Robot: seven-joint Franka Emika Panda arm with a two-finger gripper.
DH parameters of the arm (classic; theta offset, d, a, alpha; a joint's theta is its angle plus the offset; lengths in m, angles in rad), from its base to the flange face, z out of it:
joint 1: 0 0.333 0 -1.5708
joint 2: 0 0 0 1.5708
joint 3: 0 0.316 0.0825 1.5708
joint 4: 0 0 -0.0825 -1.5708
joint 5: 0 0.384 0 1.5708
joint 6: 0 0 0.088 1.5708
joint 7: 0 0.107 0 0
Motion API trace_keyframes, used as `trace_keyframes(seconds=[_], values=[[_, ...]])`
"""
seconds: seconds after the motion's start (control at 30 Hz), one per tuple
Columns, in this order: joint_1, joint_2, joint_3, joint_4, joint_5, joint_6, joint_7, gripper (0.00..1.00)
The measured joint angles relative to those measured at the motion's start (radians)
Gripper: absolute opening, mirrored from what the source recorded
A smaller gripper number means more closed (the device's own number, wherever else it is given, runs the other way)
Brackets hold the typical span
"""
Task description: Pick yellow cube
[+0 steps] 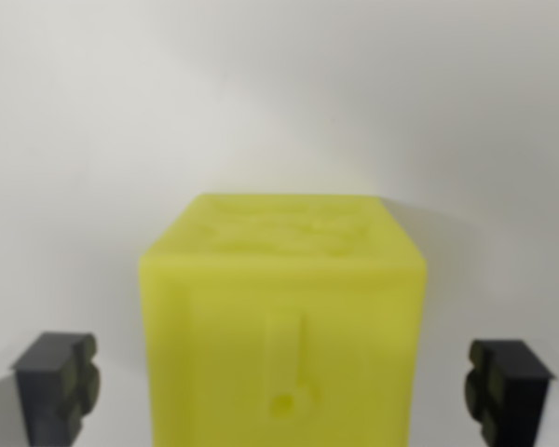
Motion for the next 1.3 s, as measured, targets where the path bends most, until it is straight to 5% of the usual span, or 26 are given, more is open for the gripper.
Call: trace_keyframes(seconds=[0.67, 0.7, 1.3], values=[[0.000, 0.055, 0.000, 0.021, 0.000, 0.034, -0.003, 1.00], [0.000, 0.055, 0.000, 0.021, 0.000, 0.034, -0.003, 0.00], [0.000, -0.022, 0.000, -0.004, 0.001, -0.017, -0.004, 0.00]])
